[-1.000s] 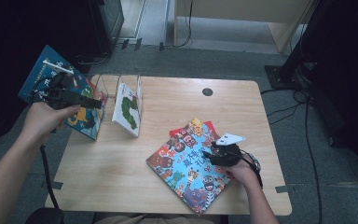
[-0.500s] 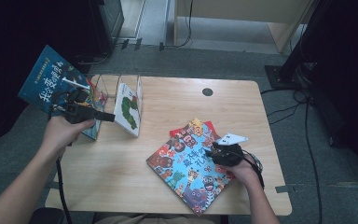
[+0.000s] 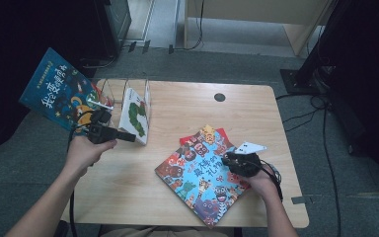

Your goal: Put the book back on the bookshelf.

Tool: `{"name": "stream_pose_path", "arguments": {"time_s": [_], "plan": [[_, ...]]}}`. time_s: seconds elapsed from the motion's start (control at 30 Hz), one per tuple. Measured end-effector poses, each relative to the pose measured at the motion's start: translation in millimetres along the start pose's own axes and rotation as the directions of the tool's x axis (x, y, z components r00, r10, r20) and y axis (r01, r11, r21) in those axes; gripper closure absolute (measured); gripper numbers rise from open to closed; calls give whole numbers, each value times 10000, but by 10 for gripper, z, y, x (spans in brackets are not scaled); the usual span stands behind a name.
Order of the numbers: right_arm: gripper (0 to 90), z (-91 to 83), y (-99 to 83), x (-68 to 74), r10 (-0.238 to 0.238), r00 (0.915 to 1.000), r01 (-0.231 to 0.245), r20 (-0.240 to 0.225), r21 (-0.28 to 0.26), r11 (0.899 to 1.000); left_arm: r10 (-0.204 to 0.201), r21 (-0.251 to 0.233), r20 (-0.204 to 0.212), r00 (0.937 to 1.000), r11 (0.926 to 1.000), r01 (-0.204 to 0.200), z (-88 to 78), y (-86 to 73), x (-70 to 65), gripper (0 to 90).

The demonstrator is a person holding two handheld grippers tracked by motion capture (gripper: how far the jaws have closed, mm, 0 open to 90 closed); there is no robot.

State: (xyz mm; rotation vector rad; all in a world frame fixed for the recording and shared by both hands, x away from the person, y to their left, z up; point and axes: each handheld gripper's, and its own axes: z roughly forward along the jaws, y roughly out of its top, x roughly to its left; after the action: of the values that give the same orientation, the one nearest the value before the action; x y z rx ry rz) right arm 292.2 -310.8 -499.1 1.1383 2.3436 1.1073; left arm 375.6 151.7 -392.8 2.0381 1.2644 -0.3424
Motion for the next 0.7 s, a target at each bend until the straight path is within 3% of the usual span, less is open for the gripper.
{"name": "stream_pose_path", "arguments": {"time_s": [0.1,0.7], "plan": [[652,-26,-23,-24,56,10000,-55,48,-26,10000,229,80,-154,9996,9997,-227,86,-13,-22,685],[807,-197,-152,-54,390,9983,-394,443,80,9992,800,663,193,9966,9945,-811,513,-25,-140,792]]}}
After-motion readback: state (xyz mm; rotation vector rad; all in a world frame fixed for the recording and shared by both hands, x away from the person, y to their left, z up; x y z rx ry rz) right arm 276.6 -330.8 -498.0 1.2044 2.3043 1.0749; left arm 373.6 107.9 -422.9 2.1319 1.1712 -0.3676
